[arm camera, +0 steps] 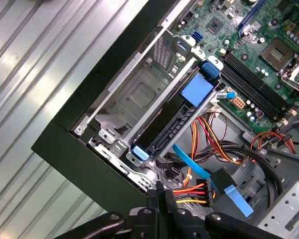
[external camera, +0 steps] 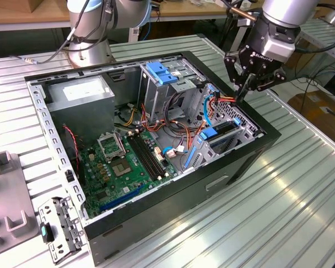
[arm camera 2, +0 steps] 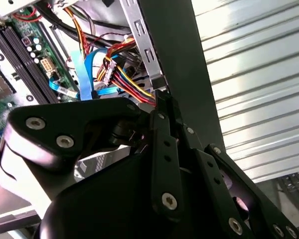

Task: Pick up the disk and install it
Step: 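Insert the first disk wire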

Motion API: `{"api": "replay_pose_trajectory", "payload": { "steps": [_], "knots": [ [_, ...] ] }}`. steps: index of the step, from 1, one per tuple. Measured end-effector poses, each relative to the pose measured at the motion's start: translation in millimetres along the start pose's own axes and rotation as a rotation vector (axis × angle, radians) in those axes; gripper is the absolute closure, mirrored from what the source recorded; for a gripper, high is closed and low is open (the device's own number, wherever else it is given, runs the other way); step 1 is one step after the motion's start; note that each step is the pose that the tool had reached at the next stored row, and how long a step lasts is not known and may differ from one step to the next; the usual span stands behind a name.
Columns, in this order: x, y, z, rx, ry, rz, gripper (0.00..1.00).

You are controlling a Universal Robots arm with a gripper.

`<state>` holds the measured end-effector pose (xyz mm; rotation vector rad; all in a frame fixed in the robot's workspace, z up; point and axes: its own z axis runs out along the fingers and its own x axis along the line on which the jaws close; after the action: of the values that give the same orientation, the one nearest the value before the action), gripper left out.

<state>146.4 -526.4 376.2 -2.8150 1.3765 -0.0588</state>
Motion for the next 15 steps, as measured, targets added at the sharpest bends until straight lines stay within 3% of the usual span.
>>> {"api": "replay_pose_trajectory", "payload": {
  "steps": [7, 9, 15],
  "knots": [
    [-0.1, 0.1, 4.4, -0.0041, 0.0032, 0.132, 0.84],
    [-0.1, 0.1, 5.5, -0.0058, 0.0045, 0.189, 0.84],
    [-0.2, 0.2, 6.8, -0.0086, 0.0066, 0.279, 0.84]
  ]
}}
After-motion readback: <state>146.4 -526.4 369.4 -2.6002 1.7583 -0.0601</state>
